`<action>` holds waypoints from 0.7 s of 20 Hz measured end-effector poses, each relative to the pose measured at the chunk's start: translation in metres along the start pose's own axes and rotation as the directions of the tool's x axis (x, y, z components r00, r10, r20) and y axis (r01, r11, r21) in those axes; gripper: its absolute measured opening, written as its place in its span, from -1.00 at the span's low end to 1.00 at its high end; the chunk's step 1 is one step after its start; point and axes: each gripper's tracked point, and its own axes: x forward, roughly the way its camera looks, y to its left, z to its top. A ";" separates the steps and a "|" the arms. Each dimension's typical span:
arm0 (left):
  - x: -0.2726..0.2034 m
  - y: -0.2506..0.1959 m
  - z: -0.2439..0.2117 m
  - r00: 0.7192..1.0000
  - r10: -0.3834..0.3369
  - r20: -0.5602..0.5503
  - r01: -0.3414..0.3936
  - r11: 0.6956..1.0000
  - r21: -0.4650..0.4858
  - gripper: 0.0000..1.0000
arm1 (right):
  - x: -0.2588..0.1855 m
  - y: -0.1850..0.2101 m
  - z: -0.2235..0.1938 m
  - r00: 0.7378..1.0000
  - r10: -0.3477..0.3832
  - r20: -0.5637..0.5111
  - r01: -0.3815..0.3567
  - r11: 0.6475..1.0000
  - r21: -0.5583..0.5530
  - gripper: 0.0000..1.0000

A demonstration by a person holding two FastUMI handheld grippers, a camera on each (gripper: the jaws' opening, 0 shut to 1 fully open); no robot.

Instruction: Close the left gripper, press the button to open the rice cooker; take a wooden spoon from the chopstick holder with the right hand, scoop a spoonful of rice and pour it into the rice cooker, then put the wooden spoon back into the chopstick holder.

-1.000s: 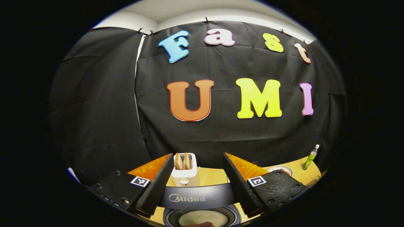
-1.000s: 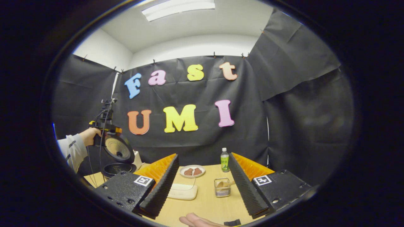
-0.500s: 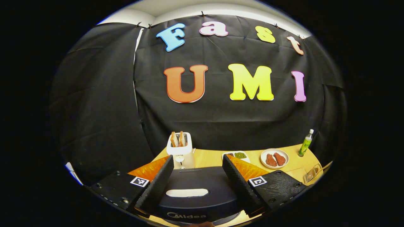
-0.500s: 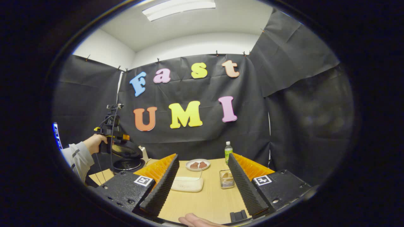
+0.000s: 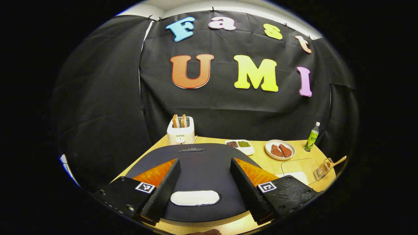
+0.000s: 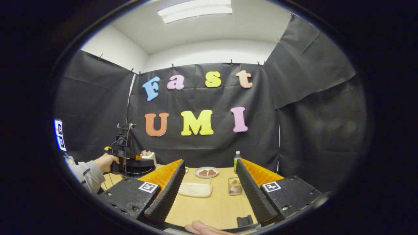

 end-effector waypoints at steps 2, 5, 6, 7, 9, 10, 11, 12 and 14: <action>-0.001 0.000 -0.007 1.000 0.005 -0.008 -0.005 1.000 -0.004 0.97 | -0.002 0.003 -0.003 1.000 0.005 -0.009 -0.005 1.000 -0.008 0.97; -0.006 0.001 -0.026 0.998 0.027 -0.050 -0.027 1.000 -0.001 0.98 | -0.002 0.006 -0.009 1.000 0.013 -0.025 -0.013 1.000 -0.002 1.00; -0.010 0.002 -0.031 0.997 0.037 -0.061 -0.037 0.999 -0.006 0.97 | -0.003 0.006 -0.010 0.999 0.014 -0.029 -0.014 1.000 0.001 1.00; -0.014 0.003 -0.036 0.997 0.043 -0.066 -0.043 0.999 -0.004 0.98 | -0.005 0.006 -0.012 0.999 0.015 -0.034 -0.015 1.000 0.001 1.00; -0.024 0.005 -0.038 0.997 0.049 -0.053 -0.049 0.999 -0.005 0.97 | -0.006 0.007 -0.013 0.999 0.021 -0.039 -0.021 1.000 0.001 1.00; -0.030 0.005 -0.041 0.997 0.049 -0.053 -0.050 0.999 -0.013 0.98 | -0.006 0.006 -0.014 0.999 0.021 -0.041 -0.021 1.000 0.001 1.00; -0.035 0.005 -0.043 0.998 0.048 -0.047 -0.049 0.999 -0.013 0.97 | -0.008 0.006 -0.013 0.999 0.021 -0.040 -0.021 1.000 0.000 1.00; -0.041 0.004 -0.045 0.998 0.044 -0.042 -0.044 0.999 -0.008 0.99 | -0.009 0.006 -0.013 0.999 0.020 -0.039 -0.020 1.000 -0.003 1.00; -0.051 0.006 -0.048 0.999 0.047 -0.022 -0.047 0.999 -0.012 0.99 | -0.012 0.007 -0.012 0.999 0.017 -0.035 -0.017 1.000 -0.006 1.00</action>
